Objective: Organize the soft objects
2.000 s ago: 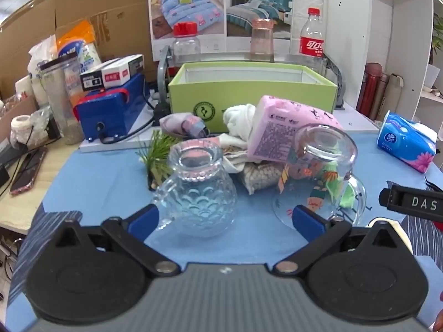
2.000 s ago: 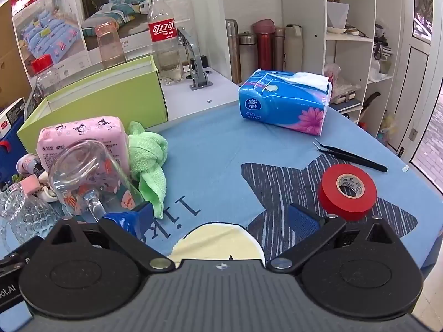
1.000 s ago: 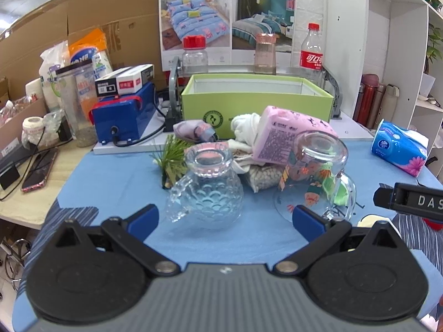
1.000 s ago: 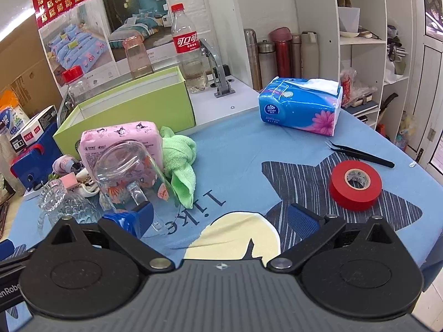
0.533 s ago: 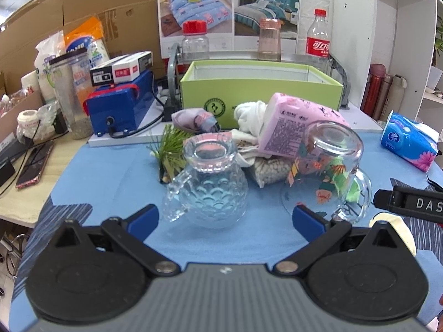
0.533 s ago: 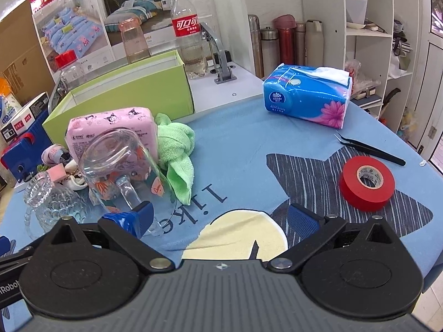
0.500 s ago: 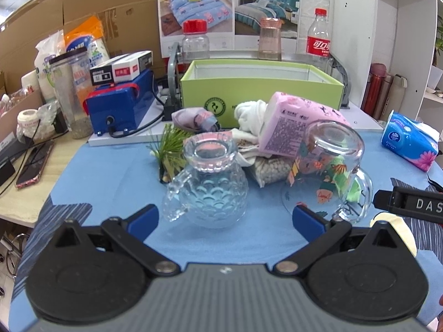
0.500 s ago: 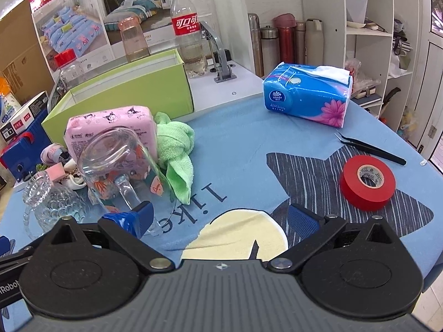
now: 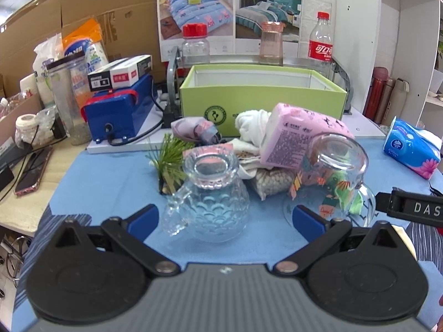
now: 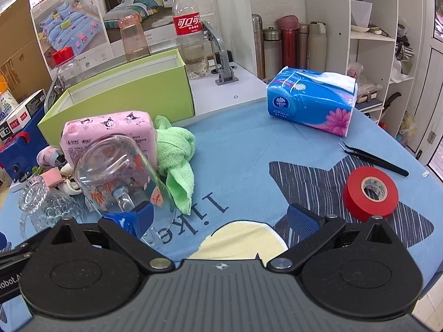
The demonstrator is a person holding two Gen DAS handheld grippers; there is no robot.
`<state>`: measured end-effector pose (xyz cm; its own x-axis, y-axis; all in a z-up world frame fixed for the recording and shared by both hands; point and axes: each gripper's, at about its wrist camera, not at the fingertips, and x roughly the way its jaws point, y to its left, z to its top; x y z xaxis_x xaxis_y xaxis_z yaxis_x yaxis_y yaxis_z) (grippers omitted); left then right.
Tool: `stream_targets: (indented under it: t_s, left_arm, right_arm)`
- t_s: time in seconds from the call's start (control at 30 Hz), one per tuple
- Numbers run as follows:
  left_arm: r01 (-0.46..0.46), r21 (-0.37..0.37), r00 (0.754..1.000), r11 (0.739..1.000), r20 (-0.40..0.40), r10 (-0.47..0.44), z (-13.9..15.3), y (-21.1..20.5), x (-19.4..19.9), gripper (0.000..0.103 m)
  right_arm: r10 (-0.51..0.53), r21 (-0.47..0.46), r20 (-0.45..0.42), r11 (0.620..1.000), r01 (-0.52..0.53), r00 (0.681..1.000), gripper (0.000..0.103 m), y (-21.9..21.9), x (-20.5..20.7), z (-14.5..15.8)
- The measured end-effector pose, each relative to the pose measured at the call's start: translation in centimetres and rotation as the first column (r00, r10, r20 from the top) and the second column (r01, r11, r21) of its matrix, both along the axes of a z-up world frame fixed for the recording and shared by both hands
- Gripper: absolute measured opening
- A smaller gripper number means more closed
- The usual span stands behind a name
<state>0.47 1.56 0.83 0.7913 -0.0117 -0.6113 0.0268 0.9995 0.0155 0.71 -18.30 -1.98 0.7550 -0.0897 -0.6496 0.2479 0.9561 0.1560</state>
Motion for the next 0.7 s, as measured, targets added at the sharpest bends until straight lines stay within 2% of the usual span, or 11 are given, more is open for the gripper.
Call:
stream_targets:
  t_s: [0.7]
  left_arm:
    - [0.002, -0.008, 0.999, 1.0, -0.036, -0.003, -1.0, 0.4, 1.0, 0.102]
  right_arm:
    - [-0.007, -0.013, -0.038, 1.0, 0.007, 0.999, 0.091, 0.1, 1.1, -0.9]
